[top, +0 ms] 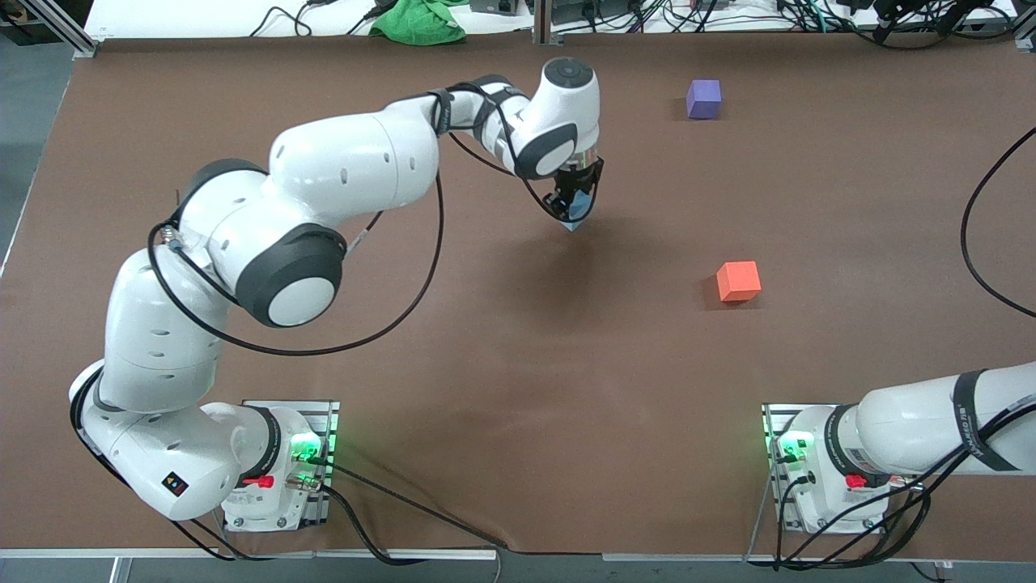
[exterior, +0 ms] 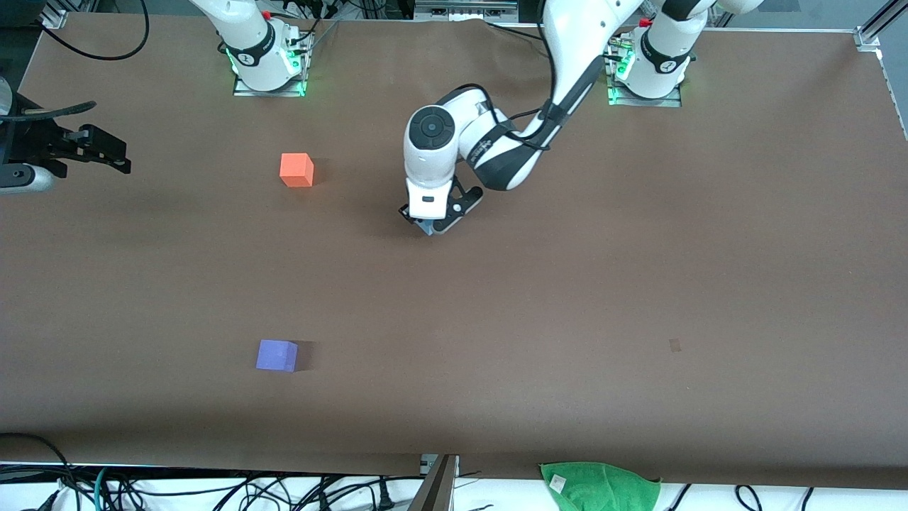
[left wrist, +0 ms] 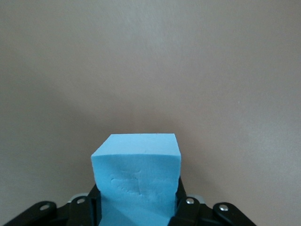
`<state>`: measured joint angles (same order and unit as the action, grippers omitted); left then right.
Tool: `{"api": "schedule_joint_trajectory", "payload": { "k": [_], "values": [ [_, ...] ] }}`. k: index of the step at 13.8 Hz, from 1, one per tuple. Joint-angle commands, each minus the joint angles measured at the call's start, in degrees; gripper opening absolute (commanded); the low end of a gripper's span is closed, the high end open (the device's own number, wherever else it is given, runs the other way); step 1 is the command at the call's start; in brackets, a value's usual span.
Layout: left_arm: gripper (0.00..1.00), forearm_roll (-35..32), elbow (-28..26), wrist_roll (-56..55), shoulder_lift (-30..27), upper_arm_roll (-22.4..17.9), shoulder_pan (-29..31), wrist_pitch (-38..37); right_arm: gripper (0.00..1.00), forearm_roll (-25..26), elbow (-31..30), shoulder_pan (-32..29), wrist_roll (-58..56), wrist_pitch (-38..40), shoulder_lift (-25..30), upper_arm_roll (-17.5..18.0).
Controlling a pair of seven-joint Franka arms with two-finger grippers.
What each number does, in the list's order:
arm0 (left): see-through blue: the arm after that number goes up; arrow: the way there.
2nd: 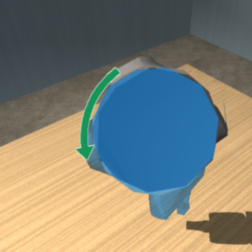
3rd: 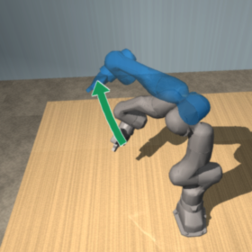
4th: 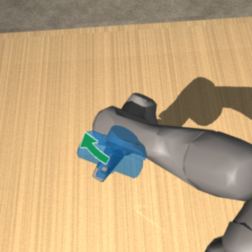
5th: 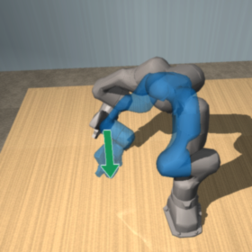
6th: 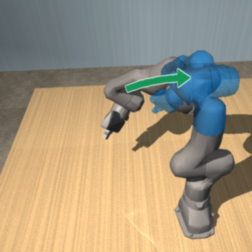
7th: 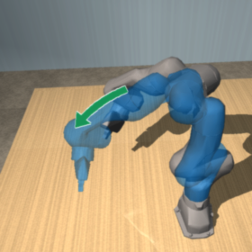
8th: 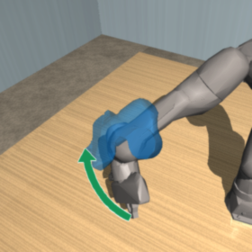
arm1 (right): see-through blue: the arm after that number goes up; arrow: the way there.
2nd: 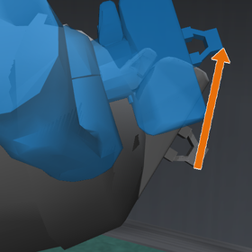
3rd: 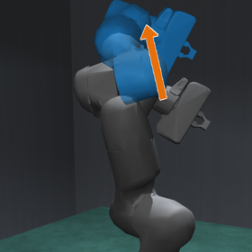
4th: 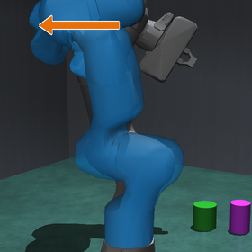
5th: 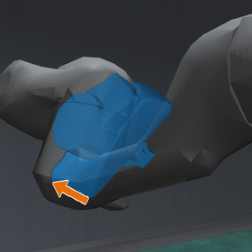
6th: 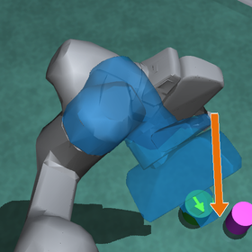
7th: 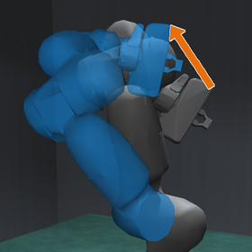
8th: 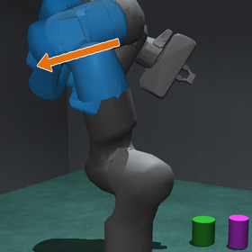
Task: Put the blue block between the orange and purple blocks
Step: 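Carry the light-blue cube with the left gripper toward the table middle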
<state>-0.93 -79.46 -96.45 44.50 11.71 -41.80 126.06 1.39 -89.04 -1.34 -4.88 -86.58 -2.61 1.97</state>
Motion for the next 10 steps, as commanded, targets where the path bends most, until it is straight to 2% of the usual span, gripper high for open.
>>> {"api": "schedule_joint_trajectory", "payload": {
  "k": [1, 3, 5, 6, 7, 10],
  "values": [
    [0.34, 0.2, 3.2, -1.9, 3.0, -2.7, -2.4, 0.5, 1.00, -0.2, 1.5, -0.2, -0.6, 0.5, -1.0, 0.0],
    [0.43, 0.2, 3.3, -1.8, 3.6, -2.7, -2.4, 0.9, 1.00, -0.2, 1.5, -0.2, -0.6, 0.5, -1.0, 0.0],
    [0.73, 0.2, 3.5, -1.5, 4.0, -3.3, -2.4, 1.0, 1.00, -0.2, 1.5, -0.3, 0.0, 0.4, -1.2, -0.1],
    [0.93, 0.1, 3.4, -1.4, 3.9, -3.6, -2.4, 1.0, 1.00, -0.2, 1.5, -0.4, -0.4, 0.0, -1.8, -0.1],
    [1.00, -0.7, 3.5, -1.4, 3.8, -4.1, -2.4, 0.9, 1.00, -0.3, 1.8, -0.5, -0.8, -0.5, -2.6, -0.1],
    [1.00, -2.7, 3.5, -1.4, 3.1, -4.2, -1.9, 0.6, 1.00, 0.2, 1.8, -0.2, -0.7, -0.4, -2.8, 0.1]
  ]
}}
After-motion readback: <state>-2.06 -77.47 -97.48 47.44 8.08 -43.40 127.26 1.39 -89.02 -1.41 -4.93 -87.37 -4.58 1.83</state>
